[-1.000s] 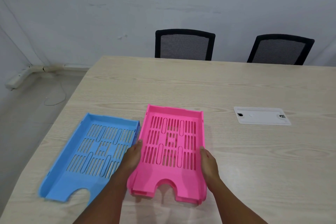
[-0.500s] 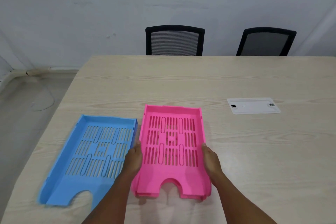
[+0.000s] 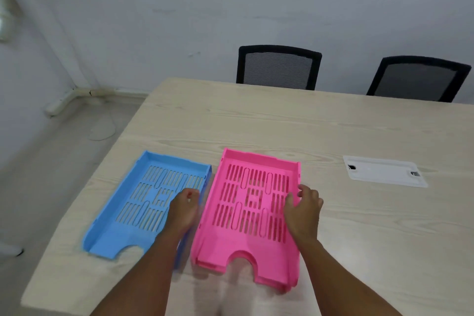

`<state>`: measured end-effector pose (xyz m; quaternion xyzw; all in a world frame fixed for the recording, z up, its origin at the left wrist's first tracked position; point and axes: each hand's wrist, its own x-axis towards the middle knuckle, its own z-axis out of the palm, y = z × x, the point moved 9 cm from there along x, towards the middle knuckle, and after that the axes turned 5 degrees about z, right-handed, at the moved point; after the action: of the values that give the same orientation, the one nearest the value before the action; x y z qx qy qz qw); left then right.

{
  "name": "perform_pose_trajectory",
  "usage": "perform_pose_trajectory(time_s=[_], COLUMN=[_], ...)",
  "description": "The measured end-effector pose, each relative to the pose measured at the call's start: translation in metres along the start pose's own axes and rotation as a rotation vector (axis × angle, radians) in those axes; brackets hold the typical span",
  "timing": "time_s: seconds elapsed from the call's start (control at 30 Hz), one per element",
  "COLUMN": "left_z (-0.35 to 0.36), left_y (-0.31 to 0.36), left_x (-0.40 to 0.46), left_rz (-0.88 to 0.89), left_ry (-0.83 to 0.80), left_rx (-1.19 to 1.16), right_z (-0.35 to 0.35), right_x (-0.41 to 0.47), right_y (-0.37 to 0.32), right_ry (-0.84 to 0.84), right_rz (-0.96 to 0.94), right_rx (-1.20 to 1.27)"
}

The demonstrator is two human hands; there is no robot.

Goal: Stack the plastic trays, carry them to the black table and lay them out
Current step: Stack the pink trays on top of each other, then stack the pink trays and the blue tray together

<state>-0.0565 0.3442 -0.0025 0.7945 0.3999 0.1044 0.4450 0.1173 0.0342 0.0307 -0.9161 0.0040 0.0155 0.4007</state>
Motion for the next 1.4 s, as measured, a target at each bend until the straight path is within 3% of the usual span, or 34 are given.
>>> perform_pose_trajectory(time_s=[0.27,0.5,0.9,1.2,1.4], left_z=[-0.065,-0.115,-0.181,-0.155,-0.165], left_y=[-0.012,-0.051,-0.112,-0.180,-0.191], left_x=[-0.011,0.013,0.092,0.112,0.106], left_rz=[-0.008,0.003,0.102,-0.133,-0.069], left_ry=[0.163,0.196,0.104,-0.203,-0.131], left_rx=[-0.079,-0.052,0.129,0.097,0.156], right_z=[0.068,0.136,0.244,0.261,0.258], right_x=[-0.020,-0.063,-0.108,-0.145,-0.150], right_y=[-0.089,-0.146,-0.162,-0.126,-0.117], right_ry=[-0.240,-0.390,-0.416,-0.290,-0.298], right_rz=[-0.233,-0.256,-0.005,0.205,0.203], right_rx=[0.100,0.111,-0.056,-0.158,-0.123])
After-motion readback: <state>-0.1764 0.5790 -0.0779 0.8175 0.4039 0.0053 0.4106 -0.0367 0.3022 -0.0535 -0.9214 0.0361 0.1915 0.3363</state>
